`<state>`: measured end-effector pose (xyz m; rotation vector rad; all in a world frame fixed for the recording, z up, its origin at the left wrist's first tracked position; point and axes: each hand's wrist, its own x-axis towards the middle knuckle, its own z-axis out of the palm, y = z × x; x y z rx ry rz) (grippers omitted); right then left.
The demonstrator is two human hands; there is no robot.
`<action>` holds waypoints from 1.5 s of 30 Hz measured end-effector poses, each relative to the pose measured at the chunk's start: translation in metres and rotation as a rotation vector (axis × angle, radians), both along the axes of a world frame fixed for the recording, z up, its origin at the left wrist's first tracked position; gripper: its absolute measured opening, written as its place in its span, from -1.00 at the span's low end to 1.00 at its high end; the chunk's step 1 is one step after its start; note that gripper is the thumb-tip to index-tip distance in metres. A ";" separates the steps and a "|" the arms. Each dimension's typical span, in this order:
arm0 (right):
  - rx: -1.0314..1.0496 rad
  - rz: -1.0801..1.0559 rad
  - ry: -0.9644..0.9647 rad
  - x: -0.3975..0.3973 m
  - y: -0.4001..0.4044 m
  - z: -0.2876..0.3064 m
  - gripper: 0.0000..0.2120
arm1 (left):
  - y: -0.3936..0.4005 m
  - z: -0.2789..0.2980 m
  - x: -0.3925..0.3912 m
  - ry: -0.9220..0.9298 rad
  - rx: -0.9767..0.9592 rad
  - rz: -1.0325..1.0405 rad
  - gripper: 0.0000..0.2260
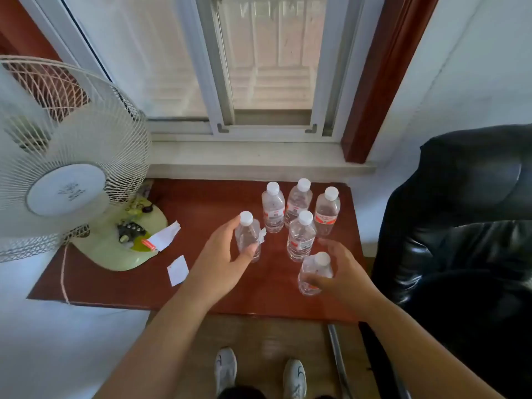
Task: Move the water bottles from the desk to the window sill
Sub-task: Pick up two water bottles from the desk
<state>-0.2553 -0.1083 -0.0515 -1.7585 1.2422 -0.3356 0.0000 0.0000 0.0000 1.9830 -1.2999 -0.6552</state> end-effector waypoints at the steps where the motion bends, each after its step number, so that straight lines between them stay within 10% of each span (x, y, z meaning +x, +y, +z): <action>1: 0.032 -0.018 -0.007 0.002 0.000 -0.002 -0.14 | -0.002 -0.002 0.001 0.023 -0.007 -0.003 -0.40; 14: 0.109 -0.142 0.017 0.012 -0.004 -0.023 -0.59 | -0.024 -0.036 0.016 0.079 0.142 0.042 -0.23; 23: 0.014 -0.241 0.034 0.020 -0.003 -0.040 -0.27 | -0.044 -0.067 0.040 0.119 0.269 0.018 -0.05; 31: 0.097 -0.135 0.031 0.012 -0.006 -0.048 -0.51 | -0.063 -0.087 0.040 0.124 0.220 0.034 -0.11; 45: 0.108 -0.213 0.097 0.016 -0.006 -0.027 -0.35 | -0.044 -0.076 0.015 0.195 0.131 -0.001 -0.39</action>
